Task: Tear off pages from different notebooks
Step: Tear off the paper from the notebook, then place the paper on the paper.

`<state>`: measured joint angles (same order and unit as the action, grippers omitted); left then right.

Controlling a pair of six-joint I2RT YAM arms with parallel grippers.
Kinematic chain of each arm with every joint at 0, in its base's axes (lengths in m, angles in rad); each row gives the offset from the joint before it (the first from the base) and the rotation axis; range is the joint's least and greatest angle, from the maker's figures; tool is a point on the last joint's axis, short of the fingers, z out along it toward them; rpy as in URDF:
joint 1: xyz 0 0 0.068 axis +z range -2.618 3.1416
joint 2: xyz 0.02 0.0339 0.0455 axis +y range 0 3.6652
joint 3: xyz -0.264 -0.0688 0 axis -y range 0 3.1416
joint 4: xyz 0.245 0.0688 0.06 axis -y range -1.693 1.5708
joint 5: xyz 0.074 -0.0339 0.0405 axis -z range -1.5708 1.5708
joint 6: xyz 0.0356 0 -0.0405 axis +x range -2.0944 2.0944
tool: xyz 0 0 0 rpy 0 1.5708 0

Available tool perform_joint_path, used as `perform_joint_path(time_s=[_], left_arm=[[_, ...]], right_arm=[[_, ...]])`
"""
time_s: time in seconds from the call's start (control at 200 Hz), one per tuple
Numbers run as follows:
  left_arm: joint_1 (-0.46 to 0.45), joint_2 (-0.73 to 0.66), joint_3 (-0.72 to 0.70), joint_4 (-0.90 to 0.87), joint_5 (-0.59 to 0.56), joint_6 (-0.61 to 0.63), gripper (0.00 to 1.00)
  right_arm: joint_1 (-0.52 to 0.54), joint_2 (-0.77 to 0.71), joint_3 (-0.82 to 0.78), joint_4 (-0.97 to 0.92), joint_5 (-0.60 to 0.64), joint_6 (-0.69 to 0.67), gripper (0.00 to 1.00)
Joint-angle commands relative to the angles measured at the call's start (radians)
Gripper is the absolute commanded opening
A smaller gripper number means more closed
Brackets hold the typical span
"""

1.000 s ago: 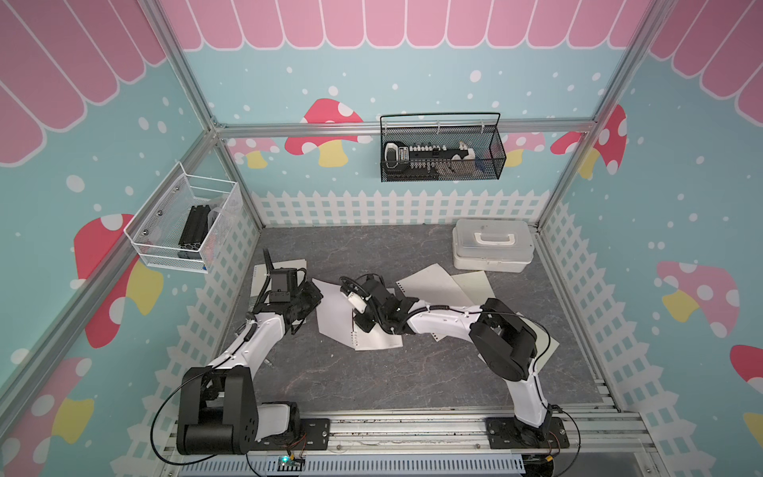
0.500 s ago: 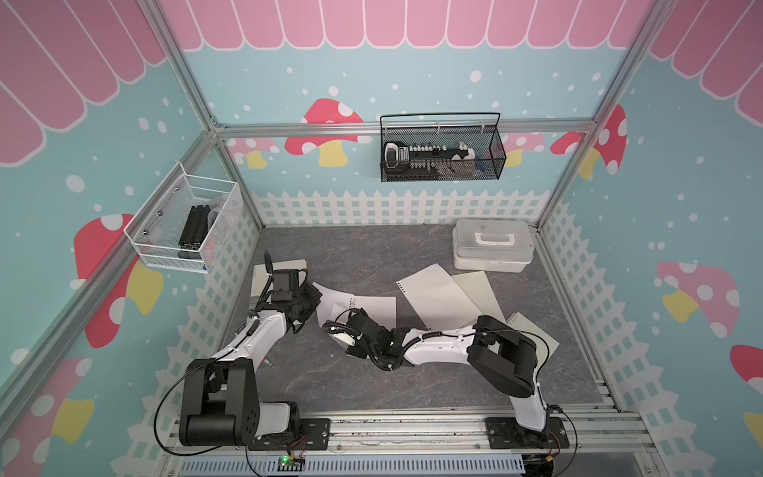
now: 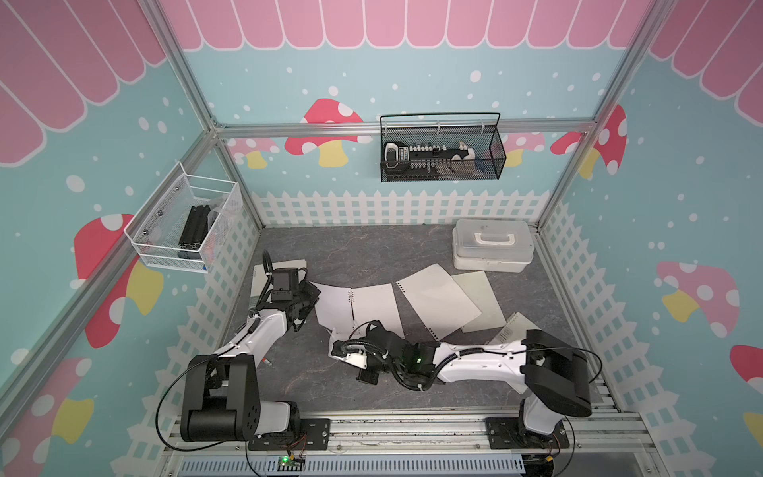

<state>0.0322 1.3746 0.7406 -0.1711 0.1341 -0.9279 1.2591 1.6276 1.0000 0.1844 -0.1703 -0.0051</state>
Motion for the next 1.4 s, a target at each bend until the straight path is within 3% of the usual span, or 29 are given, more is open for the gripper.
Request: perform_joint_path(time_s=[0.0, 0.055, 0.115, 0.18, 0.285, 0.365, 0.49, 0.695, 0.825, 0.905, 1.006, 1.121, 1.186, 1.251, 1.396], left_arm=[[0.02, 0.0, 0.019, 0.02, -0.043, 0.018, 0.0], [0.03, -0.006, 0.03, -0.002, -0.049, 0.047, 0.0], [0.037, -0.012, 0.057, -0.048, -0.068, 0.096, 0.0], [0.035, -0.012, 0.1, -0.118, -0.093, 0.161, 0.0], [0.019, -0.007, 0.16, -0.208, -0.15, 0.249, 0.0], [0.004, 0.004, 0.193, -0.253, -0.186, 0.289, 0.0], [-0.047, 0.029, 0.256, -0.31, -0.275, 0.331, 0.0], [-0.158, 0.153, 0.414, -0.387, -0.447, 0.386, 0.0], [-0.235, 0.301, 0.584, -0.471, -0.503, 0.417, 0.14], [-0.274, 0.387, 0.679, -0.516, -0.52, 0.424, 0.22], [-0.318, 0.47, 0.766, -0.542, -0.518, 0.421, 0.38], [-0.365, 0.528, 0.837, -0.556, -0.508, 0.407, 0.48], [-0.39, 0.539, 0.858, -0.558, -0.504, 0.404, 0.67], [-0.411, 0.534, 0.864, -0.557, -0.507, 0.404, 0.97], [-0.438, 0.477, 0.813, -0.552, -0.514, 0.393, 0.99]], right_arm=[[0.01, -0.077, -0.046, -0.017, -0.221, 0.099, 0.0], [0.002, -0.132, -0.066, -0.029, -0.222, 0.12, 0.0], [-0.02, -0.187, -0.065, -0.083, -0.141, 0.12, 0.0], [-0.074, -0.215, -0.034, -0.181, 0.069, 0.116, 0.0], [-0.214, -0.171, 0.063, -0.326, 0.289, 0.142, 0.0], [-0.348, -0.102, 0.12, -0.361, 0.341, 0.172, 0.0], [-0.509, 0.049, 0.25, -0.42, 0.324, 0.171, 0.0], [-0.669, 0.344, 0.514, -0.515, 0.3, 0.161, 0.0], [-0.713, 0.482, 0.636, -0.602, 0.373, 0.164, 0.07], [-0.731, 0.518, 0.664, -0.643, 0.399, 0.183, 0.16], [-0.742, 0.521, 0.658, -0.656, 0.408, 0.188, 0.21], [-0.744, 0.498, 0.665, -0.691, 0.463, 0.18, 0.4], [-0.744, 0.469, 0.671, -0.726, 0.502, 0.18, 0.52], [-0.744, 0.432, 0.671, -0.763, 0.537, 0.185, 0.64], [-0.745, 0.332, 0.612, -0.813, 0.583, 0.211, 0.81]])
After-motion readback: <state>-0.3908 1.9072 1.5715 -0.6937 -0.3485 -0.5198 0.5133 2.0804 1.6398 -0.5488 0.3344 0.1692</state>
